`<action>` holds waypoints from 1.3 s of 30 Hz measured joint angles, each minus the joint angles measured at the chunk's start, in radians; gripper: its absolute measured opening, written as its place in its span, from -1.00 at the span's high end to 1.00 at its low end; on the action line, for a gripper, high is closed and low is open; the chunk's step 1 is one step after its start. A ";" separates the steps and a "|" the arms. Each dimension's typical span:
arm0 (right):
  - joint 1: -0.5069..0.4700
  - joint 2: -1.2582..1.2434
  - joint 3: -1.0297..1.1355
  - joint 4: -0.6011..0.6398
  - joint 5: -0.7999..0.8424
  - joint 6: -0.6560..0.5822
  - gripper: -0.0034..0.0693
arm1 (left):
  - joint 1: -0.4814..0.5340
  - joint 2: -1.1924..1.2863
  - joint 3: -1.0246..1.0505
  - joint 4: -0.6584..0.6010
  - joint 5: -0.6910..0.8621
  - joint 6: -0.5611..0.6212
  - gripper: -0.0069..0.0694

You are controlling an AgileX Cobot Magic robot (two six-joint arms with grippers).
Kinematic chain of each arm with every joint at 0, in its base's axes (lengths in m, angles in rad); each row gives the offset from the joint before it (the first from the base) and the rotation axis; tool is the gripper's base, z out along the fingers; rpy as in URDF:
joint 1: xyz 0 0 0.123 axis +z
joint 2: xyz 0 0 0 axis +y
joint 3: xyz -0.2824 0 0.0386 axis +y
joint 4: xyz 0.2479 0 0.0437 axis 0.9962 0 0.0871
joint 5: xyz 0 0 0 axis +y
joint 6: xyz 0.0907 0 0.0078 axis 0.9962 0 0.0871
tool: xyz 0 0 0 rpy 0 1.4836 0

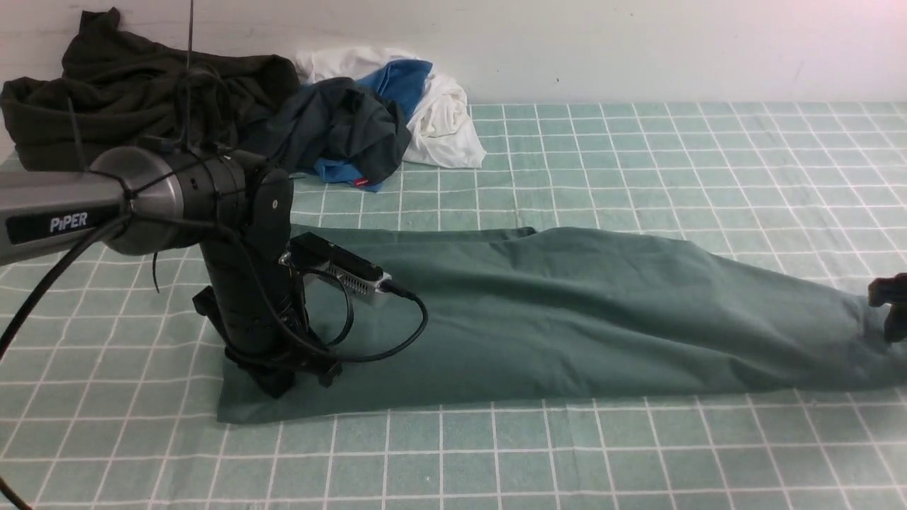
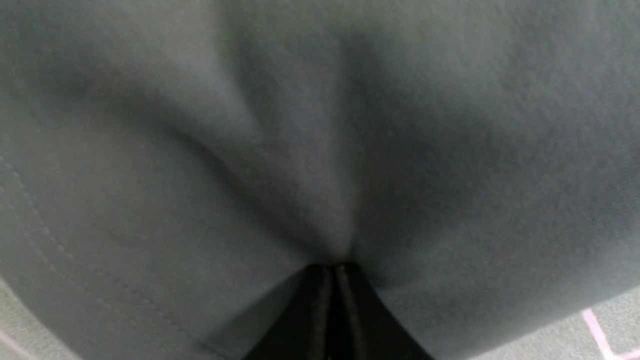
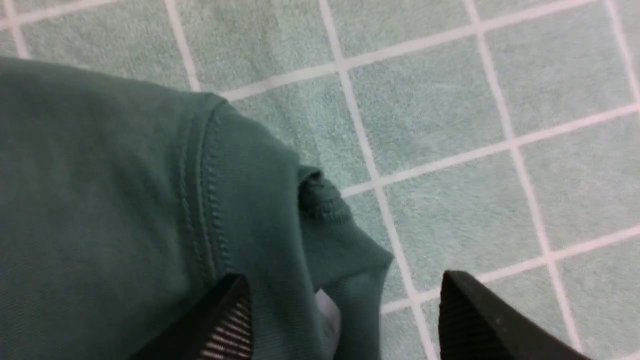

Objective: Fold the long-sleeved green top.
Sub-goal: Use the right arm to clamp the right edge of the fabric, then use the right arm to drag the right edge of the fabric to the left and folds it over the left edge

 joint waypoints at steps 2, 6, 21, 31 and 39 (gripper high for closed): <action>0.000 0.034 0.000 0.030 -0.015 -0.025 -0.38 | 0.001 -0.004 0.006 0.003 -0.007 -0.008 0.83; 0.000 0.050 -0.004 0.062 -0.026 -0.076 -0.36 | 0.008 -0.004 0.009 0.012 -0.012 -0.032 0.83; 0.002 -0.030 -0.007 -0.100 0.006 -0.043 0.87 | 0.031 -0.096 0.019 0.056 -0.014 -0.040 0.83; 0.170 -0.292 -0.235 -0.127 0.180 -0.049 0.88 | 0.031 -0.475 0.019 0.058 0.046 -0.048 0.83; 0.569 -0.246 -0.481 0.123 0.235 -0.212 0.88 | 0.031 -0.711 0.019 0.058 0.119 -0.077 0.83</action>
